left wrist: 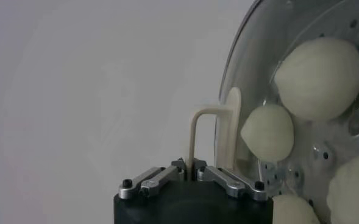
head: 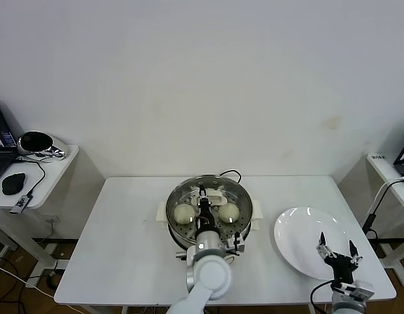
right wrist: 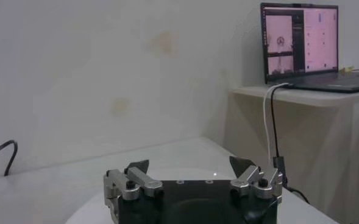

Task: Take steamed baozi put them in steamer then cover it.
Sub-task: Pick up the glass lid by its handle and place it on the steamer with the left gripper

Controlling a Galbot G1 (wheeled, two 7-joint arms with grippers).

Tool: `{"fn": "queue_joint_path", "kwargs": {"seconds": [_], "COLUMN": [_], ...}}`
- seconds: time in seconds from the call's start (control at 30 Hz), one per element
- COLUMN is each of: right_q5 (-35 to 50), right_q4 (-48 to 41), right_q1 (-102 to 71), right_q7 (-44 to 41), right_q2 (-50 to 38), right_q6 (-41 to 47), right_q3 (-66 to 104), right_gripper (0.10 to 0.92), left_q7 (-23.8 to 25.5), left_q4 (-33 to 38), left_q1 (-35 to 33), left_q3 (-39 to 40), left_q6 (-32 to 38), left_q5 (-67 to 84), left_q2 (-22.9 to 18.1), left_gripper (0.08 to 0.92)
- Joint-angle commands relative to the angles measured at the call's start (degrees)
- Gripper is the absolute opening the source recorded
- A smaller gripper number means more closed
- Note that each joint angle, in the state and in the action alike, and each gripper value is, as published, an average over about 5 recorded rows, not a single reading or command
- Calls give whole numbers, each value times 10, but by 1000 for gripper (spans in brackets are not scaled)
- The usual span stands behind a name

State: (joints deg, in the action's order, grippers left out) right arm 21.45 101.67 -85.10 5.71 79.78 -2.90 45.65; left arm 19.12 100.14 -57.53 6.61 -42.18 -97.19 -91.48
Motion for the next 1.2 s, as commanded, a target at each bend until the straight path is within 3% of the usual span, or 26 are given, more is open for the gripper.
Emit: {"fn": "queue_joint_path", "kwargs": {"seconds": [0.03,0.5,1.2], "right_q5": [0,0,-3], "right_q4": [1,1,-3], "right_q1": [0,-2,-2], "right_q7": [0,0,-1], "right_q2": [1,2,2], "right_q6": [-1,-4,-3], "right_q3": [1,-1,1], "right_gripper": [823,823,823], "left_q7": [-8,-37,-1], "left_q4": [-4,15,137], "left_q1": [-5,-20,-57], "left_q3": [0,-1,46], "left_q6": [-14,24,23], "left_q5": [6,20,39], "left_q2": [2,8,27], "left_gripper": [146,169,757]}}
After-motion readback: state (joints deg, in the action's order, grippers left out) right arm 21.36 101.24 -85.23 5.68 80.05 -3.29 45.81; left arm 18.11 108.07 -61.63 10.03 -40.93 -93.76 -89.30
